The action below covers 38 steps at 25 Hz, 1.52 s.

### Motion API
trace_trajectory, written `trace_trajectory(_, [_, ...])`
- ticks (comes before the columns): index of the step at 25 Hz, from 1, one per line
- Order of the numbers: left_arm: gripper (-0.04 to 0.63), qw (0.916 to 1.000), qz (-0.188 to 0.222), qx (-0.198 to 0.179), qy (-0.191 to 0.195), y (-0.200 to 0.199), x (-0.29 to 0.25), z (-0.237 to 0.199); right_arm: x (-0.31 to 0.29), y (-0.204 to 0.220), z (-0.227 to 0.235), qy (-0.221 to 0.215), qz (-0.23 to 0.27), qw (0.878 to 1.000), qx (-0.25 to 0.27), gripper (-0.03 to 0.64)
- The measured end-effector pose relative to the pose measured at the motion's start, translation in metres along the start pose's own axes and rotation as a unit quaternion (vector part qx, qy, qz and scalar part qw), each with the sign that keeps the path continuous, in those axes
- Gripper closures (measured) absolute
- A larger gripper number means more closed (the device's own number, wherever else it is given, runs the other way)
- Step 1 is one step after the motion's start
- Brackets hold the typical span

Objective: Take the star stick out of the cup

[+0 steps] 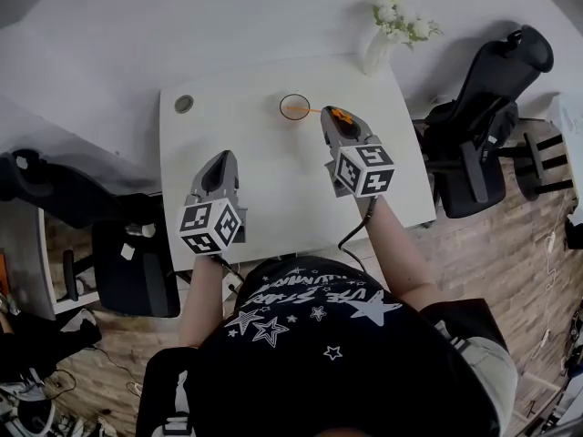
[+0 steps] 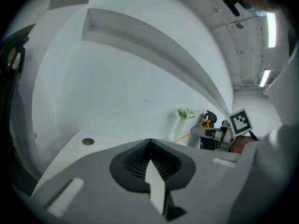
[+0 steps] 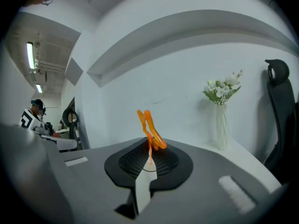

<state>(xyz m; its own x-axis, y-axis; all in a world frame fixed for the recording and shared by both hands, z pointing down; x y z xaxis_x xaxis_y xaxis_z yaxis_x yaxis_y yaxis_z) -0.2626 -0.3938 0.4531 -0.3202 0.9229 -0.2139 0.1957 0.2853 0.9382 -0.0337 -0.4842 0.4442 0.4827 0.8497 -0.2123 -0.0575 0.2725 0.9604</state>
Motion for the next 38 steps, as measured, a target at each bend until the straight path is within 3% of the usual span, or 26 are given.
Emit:
trace_trajectory(16, [0.592, 0.9996, 0.024, -0.006, -0.014, 0.006, 0.057, 0.056, 0.085, -0.025, -0.009, -0.03, 0.046, 0.999, -0.001, 0.586])
trace_trajectory(38, [0.592, 0.9993, 0.022, -0.008, -0.03, 0.062, 0.146, 0.15, 0.218, 0.018, -0.008, -0.072, 0.018, 0.997, 0.006, 0.588])
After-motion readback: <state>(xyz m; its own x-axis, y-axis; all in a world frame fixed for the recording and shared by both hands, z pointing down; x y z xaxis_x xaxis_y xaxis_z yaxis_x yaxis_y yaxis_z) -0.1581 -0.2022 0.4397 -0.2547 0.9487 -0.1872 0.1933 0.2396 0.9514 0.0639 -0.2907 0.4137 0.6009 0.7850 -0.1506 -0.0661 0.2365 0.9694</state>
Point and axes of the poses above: the fingertips, and each gripper's own axes: x backward along the fingers, z to its right, y out of its underside, the point moved 3 cm from there along x, backward along the fingers, and after that the axes turned 3 degrees about y, right-handed, at the moved point
